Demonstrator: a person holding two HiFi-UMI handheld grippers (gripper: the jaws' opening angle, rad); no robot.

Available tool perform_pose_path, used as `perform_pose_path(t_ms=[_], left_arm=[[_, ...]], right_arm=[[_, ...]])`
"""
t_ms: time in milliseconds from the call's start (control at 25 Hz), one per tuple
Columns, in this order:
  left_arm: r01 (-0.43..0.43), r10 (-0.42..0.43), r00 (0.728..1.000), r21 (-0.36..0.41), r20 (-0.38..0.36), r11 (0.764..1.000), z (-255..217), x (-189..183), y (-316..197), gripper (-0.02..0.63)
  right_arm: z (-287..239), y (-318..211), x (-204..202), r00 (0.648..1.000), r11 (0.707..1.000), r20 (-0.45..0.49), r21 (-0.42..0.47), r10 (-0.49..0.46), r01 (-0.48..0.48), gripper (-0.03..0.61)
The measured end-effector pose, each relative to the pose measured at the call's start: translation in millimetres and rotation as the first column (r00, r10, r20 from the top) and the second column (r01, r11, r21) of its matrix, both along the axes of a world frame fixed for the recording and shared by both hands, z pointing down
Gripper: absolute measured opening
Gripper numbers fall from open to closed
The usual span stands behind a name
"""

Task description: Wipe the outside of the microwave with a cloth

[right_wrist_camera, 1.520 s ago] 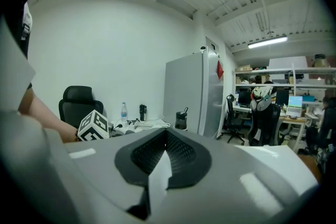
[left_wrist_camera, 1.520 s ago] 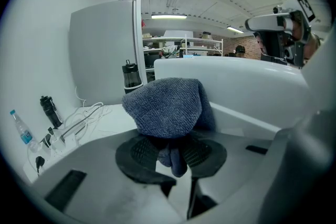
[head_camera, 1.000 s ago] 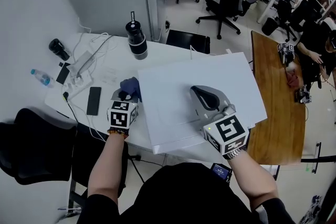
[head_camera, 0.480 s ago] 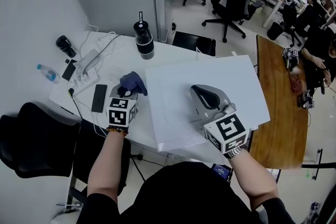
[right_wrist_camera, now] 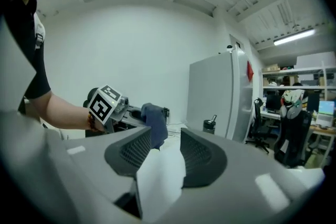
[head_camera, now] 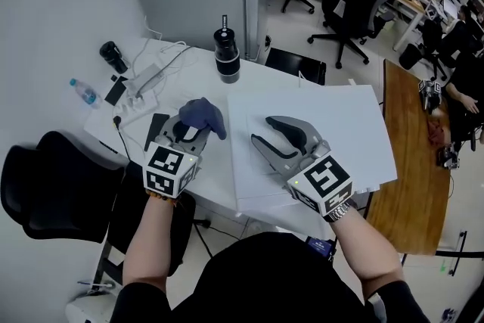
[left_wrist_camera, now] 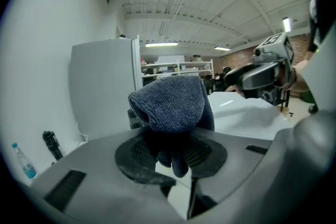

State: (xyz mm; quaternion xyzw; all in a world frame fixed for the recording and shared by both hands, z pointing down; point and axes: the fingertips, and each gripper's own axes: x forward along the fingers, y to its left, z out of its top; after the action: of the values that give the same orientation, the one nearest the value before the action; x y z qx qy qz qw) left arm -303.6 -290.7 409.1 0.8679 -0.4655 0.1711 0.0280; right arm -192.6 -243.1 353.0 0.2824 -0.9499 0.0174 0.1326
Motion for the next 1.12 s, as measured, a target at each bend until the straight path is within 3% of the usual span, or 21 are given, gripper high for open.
perform_pose_path(t_ms=[120, 320, 440, 600, 720, 840, 1000, 1120], left_arm=[[-0.165, 0.165, 0.986, 0.053, 0.006, 0.985, -25, 23, 27, 0.100], [-0.400, 0.400, 0.916, 0.073, 0.016, 0.914, -42, 53, 70, 0.100], [-0.475, 0.477, 0.878, 0.060, -0.025, 0.878, -46, 61, 86, 0.100], [-0.517, 0.518, 0.854, 0.034, -0.055, 0.856, -46, 64, 97, 0.100], [-0.518, 0.518, 0.855, 0.015, -0.040, 0.855, -45, 64, 99, 0.101], [-0.505, 0.505, 0.863, 0.029, 0.003, 0.862, -42, 61, 95, 0.108], [-0.449, 0.448, 0.893, 0.038, 0.035, 0.892, -35, 49, 86, 0.129], [-0.395, 0.392, 0.917, 0.036, 0.072, 0.918, -29, 38, 80, 0.126]], right_arm=[[-4, 11, -20, 0.994, 0.994, 0.031, -0.029, -0.109, 0.110, 0.197], [-11, 29, -43, 0.961, 0.961, 0.059, -0.045, -0.270, 0.272, 0.256], [-12, 43, -50, 0.926, 0.924, 0.096, -0.078, -0.366, 0.373, 0.261], [-13, 57, -56, 0.887, 0.883, 0.142, -0.114, -0.440, 0.456, 0.220], [-14, 59, -58, 0.884, 0.880, 0.150, -0.117, -0.442, 0.460, 0.169], [-13, 53, -57, 0.907, 0.905, 0.125, -0.099, -0.402, 0.414, 0.116], [-2, 36, -48, 0.957, 0.953, 0.057, -0.091, -0.284, 0.288, 0.104], [13, 24, -40, 0.981, 0.981, -0.063, -0.075, -0.185, 0.180, 0.104]])
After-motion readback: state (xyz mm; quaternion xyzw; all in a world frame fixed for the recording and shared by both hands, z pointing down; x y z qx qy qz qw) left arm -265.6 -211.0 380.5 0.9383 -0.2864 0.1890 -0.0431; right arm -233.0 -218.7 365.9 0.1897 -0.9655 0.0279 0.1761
